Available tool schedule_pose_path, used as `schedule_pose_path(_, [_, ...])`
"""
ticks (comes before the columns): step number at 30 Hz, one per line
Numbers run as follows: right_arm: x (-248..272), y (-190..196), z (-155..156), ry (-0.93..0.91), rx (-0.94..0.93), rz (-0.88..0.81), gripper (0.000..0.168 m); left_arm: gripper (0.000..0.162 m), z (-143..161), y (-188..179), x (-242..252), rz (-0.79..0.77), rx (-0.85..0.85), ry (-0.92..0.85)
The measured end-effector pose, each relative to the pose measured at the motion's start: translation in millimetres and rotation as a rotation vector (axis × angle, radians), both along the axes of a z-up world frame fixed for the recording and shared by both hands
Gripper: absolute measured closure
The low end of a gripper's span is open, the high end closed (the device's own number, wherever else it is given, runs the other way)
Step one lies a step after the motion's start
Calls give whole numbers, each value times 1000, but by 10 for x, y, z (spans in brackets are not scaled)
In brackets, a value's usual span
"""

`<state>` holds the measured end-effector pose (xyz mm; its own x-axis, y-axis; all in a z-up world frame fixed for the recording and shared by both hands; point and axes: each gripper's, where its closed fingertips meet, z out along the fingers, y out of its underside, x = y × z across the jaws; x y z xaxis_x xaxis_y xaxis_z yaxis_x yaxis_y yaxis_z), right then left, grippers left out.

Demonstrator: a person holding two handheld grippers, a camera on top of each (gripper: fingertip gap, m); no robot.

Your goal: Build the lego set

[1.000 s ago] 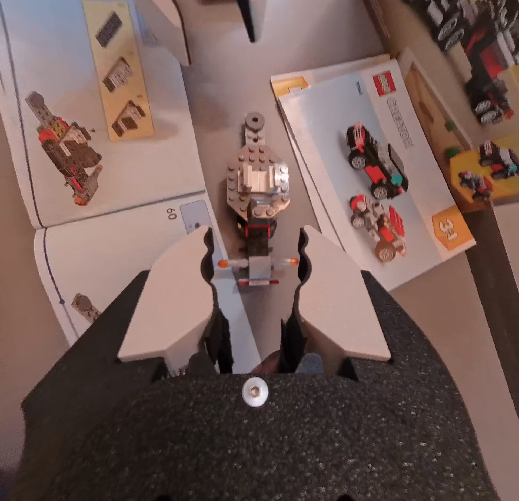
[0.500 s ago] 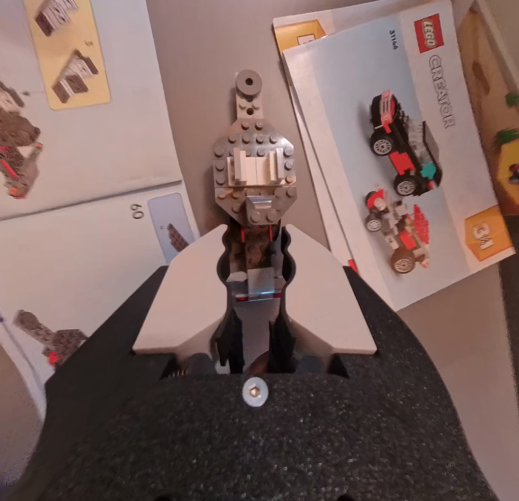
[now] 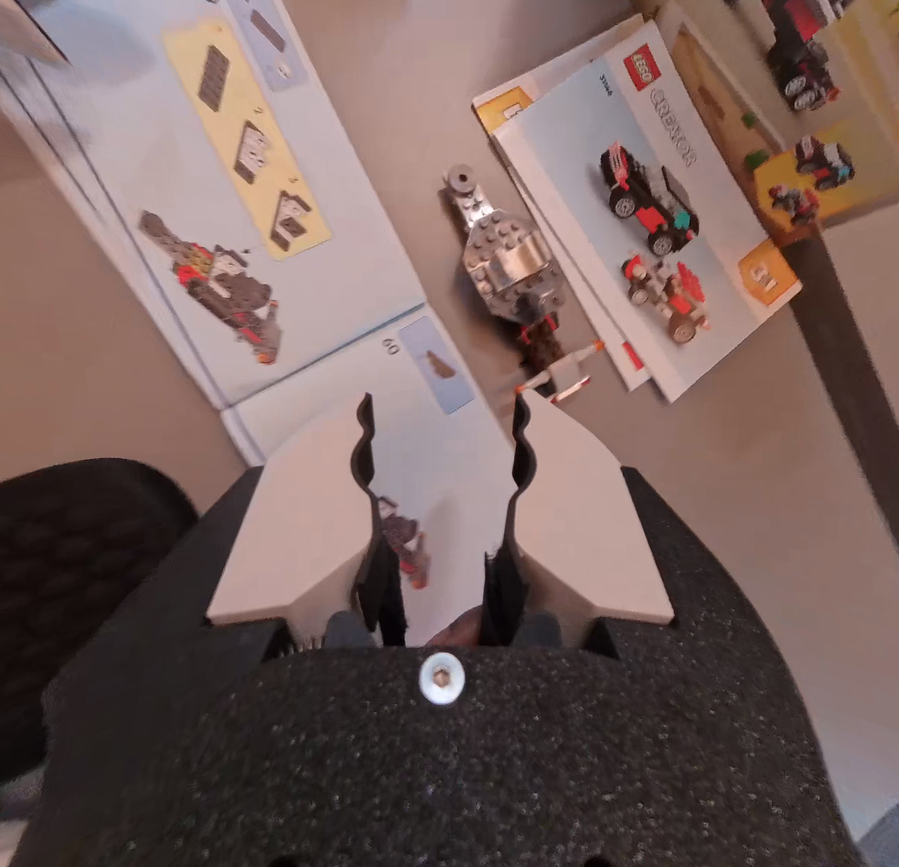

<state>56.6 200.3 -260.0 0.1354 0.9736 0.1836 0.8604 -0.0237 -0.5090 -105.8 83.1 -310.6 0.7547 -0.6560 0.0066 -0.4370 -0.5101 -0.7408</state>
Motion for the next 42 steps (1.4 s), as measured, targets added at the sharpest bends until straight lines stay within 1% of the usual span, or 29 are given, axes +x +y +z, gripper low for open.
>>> schedule_pose_path(2, [119, -110, 0, 33, -27, -86, 112, 118, -63, -5, 57, -25, -10, 24])
schedule_pose_path(4, [222, -183, -66, 77, -73, -198, 113, 118, -130, -15, 86, -46, -19, 51])
schedule_pose_path(7, [290, -359, -280, 129, -172, -308, 110, 118, -185, -13, 61, -44, -24, 80])
schedule_pose_path(12, [515, -440, -612, 136, -170, -487, 104, 117, -192, -6, 1, 9, -43, 78])
schedule_pose_path(13, [554, -466, -658, 136, -178, -504, 100, 117, -193, -6, -3, 15, -46, 83])
schedule_pose_path(15, [561, -594, -725, 156, -222, -478, 92, 117, -192, -9, -5, 20, -51, 84])
schedule_pose_path(16, [538, -628, -711, 181, -227, -465, 90, 116, -194, -7, -6, 21, -54, 82])
schedule_pose_path(22, [489, -735, -727, 162, -202, -450, 86, 116, -200, 2, -45, 40, -79, 64])
schedule_pose_path(31, [399, -703, -730, 178, -184, -463, 86, 116, -207, -33, -178, 90, -90, 73])
schedule_pose_path(34, [359, -736, -728, 175, -179, -464, 85, 116, -185, -44, -261, 142, -82, 128])
schedule_pose_path(36, [341, -691, -640, 245, -142, -506, 86, 116, -112, -46, -273, 182, -50, 141])
schedule_pose_path(37, [362, -664, -598, 276, -128, -534, 87, 115, -50, -51, -248, 201, -34, 115])
schedule_pose_path(39, [491, -575, -570, 282, -84, -616, 82, 107, 94, -37, -208, 279, -2, 33])
schedule_pose_path(40, [576, -522, -565, 267, -43, -652, 78, 100, 157, -30, -194, 326, 11, -6])
schedule_pose_path(42, [717, -451, -541, 241, 34, -705, 67, 78, 246, -11, -166, 413, 43, -67])
